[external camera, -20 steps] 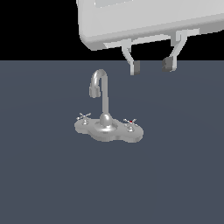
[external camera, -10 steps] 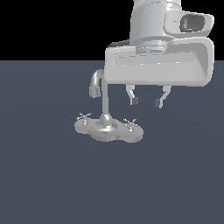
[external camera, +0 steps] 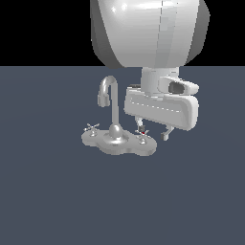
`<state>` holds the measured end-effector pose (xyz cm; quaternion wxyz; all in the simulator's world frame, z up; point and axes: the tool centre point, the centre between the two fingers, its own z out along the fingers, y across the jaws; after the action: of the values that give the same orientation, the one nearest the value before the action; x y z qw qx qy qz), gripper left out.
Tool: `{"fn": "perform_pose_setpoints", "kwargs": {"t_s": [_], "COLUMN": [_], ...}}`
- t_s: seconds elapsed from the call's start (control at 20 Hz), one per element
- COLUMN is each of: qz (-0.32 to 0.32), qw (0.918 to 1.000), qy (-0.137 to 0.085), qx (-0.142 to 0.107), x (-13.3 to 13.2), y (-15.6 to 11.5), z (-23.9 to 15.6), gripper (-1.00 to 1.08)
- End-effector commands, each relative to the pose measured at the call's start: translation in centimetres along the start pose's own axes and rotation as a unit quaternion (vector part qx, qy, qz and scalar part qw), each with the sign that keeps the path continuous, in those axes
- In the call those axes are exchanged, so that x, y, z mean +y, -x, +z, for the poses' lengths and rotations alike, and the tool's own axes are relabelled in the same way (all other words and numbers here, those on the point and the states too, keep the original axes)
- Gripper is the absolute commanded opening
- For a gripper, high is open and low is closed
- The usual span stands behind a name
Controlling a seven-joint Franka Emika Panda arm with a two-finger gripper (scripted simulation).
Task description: Turn on the faucet by rotating a designated handle.
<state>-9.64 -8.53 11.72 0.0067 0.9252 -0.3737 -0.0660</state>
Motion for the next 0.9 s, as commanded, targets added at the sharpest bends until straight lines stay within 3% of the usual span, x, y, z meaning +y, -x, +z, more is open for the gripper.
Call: {"fn": "perform_pose_setpoints", "kwargs": {"t_s": [0.0, 0.05, 0.1, 0.15, 0.2, 0.25, 0.3, 0.35, 0.4, 0.45, 0.5, 0.55, 0.6, 0.65, 0.7, 0.75, 0.8, 0.85], "qz": [0.042, 0.021, 0.018, -0.014, -0.017, -0.061, -0.061, -0.085, -0.040, -0.038, -0.057, -0.011, -0.060, -0.100, -0.126, -0.174, -0.210, -0.161], "qw": [0.9989, 0.9990, 0.9988, 0.9987, 0.9986, 0.9971, 0.9971, 0.9941, 0.9953, 0.9953, 0.9924, 0.9923, 0.9899, 0.9861, 0.9828, 0.9740, 0.9659, 0.9756], "qy": [-0.008, 0.037, 0.044, 0.023, 0.021, 0.037, 0.037, 0.022, 0.032, 0.032, 0.032, 0.033, 0.045, 0.054, 0.049, 0.053, 0.055, 0.055], "qx": [0.020, 0.011, 0.010, 0.042, 0.046, 0.028, 0.028, 0.063, 0.082, 0.083, 0.104, 0.119, 0.120, 0.121, 0.125, 0.135, 0.141, 0.139], "x": [0.9, 3.0, 2.6, -0.6, -0.7, -0.3, -0.4, -1.4, 3.1, 3.3, 3.9, 3.6, 7.8, 4.3, 2.3, -0.5, -4.0, 2.0], "y": [-3.2, -0.7, -0.6, -3.7, -3.4, -1.9, -1.8, -5.5, -9.8, -9.9, -11.7, -12.2, -14.7, -12.9, -12.4, -11.8, -9.5, -13.4], "z": [0.4, 3.6, 4.1, 2.7, 2.3, 5.3, 5.3, 3.6, 3.2, 3.1, 2.5, 2.2, 2.7, 3.5, 3.5, 3.4, 3.2, 3.0], "gripper": [0.91, 0.21, 0.21, 0.40, 0.40, -0.79, -0.79, 0.46, -0.68, -0.68, 0.10, 0.29, 0.18, 0.18, 0.51, 0.76, 0.76, -0.60]}}
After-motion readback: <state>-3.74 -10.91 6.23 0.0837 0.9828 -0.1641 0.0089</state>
